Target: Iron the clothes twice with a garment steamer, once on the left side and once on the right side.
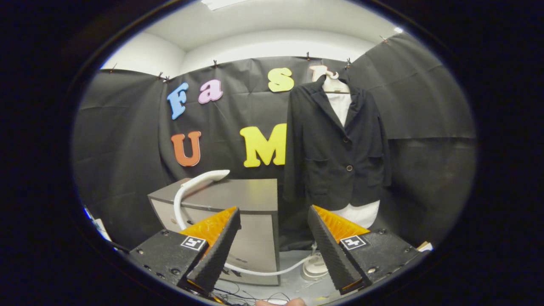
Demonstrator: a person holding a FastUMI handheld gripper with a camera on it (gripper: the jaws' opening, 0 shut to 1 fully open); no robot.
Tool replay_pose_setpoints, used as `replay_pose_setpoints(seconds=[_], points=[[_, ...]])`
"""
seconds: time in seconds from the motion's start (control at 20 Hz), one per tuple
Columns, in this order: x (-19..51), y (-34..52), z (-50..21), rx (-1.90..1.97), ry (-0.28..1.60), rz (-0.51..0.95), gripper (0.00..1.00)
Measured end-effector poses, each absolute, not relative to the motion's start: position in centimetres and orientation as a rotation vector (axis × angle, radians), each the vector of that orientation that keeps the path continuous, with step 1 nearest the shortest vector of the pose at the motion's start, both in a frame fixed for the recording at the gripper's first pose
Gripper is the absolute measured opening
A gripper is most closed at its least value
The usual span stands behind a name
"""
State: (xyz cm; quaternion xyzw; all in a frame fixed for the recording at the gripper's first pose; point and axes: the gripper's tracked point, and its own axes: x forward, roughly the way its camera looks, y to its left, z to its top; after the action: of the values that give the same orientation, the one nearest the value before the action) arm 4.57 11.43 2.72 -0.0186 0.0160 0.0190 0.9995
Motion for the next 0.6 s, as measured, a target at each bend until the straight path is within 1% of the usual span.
replay_pose_setpoints(seconds=[0.2, 0.4, 0.6], points=[[6.6, 16.5, 3.3, -0.03, 0.134, 0.054, 1.0], [9.7, 21.2, 5.6, -0.033, 0.144, 0.1, 1.0], [14.6, 25.6, 6.6, -0.053, 0.177, 0.14, 0.99]])
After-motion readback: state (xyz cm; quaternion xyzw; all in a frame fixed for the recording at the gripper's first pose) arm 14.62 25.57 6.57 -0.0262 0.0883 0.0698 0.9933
